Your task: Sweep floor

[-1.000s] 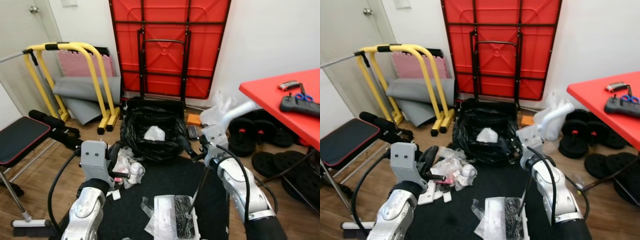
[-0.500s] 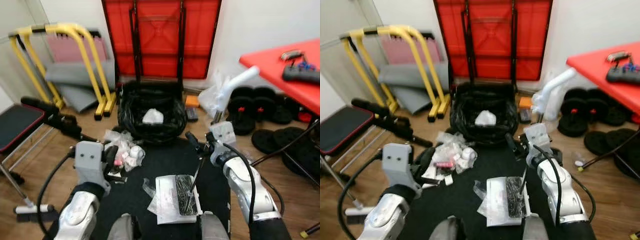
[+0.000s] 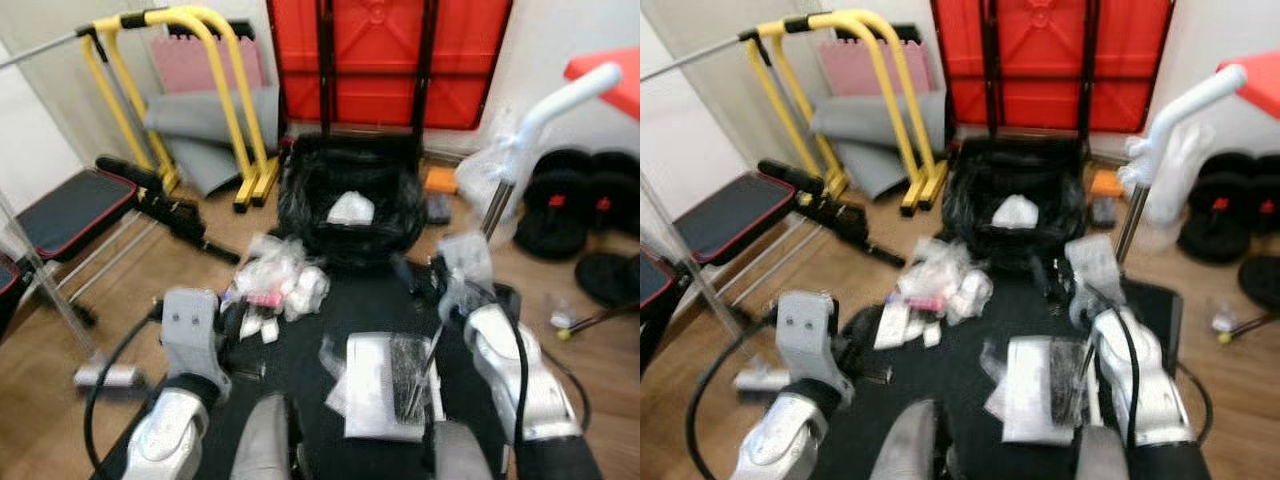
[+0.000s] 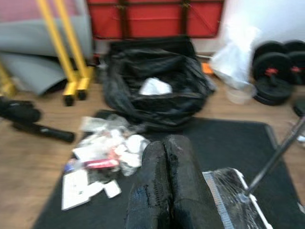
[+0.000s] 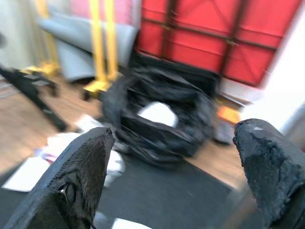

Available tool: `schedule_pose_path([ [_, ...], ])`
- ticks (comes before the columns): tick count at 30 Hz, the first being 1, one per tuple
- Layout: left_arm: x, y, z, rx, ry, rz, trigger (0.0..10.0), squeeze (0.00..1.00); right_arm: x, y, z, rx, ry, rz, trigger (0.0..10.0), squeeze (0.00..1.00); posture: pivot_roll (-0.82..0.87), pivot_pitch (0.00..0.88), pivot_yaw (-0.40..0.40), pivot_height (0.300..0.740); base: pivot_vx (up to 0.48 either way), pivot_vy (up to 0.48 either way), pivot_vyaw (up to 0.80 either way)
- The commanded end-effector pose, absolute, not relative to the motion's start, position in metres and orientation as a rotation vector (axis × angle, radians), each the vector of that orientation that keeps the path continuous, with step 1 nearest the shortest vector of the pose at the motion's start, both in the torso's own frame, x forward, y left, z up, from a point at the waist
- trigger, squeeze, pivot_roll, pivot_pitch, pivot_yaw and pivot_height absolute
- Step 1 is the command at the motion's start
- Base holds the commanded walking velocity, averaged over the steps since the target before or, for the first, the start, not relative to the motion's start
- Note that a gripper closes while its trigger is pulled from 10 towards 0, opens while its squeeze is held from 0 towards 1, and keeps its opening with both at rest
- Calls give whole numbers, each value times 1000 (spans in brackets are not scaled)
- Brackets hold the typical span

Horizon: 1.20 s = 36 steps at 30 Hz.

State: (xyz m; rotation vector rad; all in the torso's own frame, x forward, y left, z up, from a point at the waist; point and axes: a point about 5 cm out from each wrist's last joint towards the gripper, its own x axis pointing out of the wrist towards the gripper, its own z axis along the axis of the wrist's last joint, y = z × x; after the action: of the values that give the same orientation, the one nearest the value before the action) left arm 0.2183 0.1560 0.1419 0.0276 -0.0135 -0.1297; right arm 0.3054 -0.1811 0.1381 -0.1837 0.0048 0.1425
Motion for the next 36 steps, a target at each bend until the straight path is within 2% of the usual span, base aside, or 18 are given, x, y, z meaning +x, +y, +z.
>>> schedule_pose_path([
  [1, 218, 157, 138, 28, 14, -129, 10000, 0, 307, -184, 137, -194, 14, 117, 10000, 0, -1, 107, 60, 536, 0, 0, 0],
  [15, 220, 155, 137, 27, 14, -135, 10000, 0, 314, -195, 136, -224, 30, 45, 10000, 0, -8, 90, 53, 486, 0, 0, 0],
  [36, 225, 153, 136, 25, 7, -132, 10000, 0, 317, -188, 134, -191, 25, 91, 10000, 0, -18, 74, 38, 436, 0, 0, 0],
])
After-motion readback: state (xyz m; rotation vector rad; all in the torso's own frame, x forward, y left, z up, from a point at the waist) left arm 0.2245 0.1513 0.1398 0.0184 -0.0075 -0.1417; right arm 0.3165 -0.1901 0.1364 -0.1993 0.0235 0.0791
